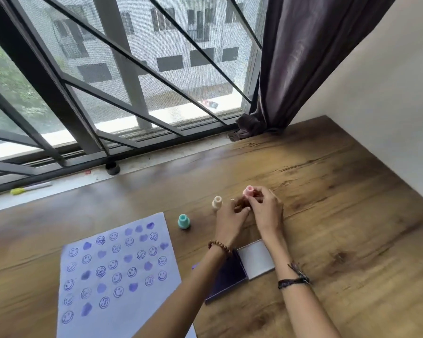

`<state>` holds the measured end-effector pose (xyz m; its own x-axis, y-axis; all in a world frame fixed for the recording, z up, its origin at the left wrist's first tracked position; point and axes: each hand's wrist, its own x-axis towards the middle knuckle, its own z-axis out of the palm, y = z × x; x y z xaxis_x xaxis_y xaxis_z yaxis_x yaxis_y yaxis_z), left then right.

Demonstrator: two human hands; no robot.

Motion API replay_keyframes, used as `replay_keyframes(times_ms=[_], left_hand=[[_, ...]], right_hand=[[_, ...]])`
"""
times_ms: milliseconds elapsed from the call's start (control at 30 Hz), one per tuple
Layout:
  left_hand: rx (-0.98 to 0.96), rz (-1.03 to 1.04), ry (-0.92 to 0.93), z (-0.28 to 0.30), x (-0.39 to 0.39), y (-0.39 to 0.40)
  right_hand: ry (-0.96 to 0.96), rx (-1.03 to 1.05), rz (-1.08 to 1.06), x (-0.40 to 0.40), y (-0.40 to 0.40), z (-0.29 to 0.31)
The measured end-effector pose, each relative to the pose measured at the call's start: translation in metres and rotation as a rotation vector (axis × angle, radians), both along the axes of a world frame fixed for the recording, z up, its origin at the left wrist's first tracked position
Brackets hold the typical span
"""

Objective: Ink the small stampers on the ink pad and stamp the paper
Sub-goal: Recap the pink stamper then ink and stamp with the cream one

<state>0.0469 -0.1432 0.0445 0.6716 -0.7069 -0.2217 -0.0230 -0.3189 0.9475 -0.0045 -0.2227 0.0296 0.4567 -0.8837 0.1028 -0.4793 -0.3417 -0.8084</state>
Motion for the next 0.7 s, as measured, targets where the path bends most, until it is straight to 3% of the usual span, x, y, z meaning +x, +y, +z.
replay_keyframes(times_ms=[167,267,533,700], left_hand=[[0.037,0.257,0.057,-0.013,0.001,0.039],[0.05,0.397,0.102,-0.017,0.002,0.057],[0.051,0.256,0.098,-0.007,0.011,0.056],[-0.137,0.36,0.197,-0.009,0.001,0.072]], right_hand=[[-0.07,0.062,-0.131,-0.003,0.025,-0.003],[0.013,0.035,-0.035,0.001,0.049,-0.008],[0.135,-0.089,0.181,0.019,0.066,0.001],[-0.016,0.062,0.211,-0.002,0.068,0.006]])
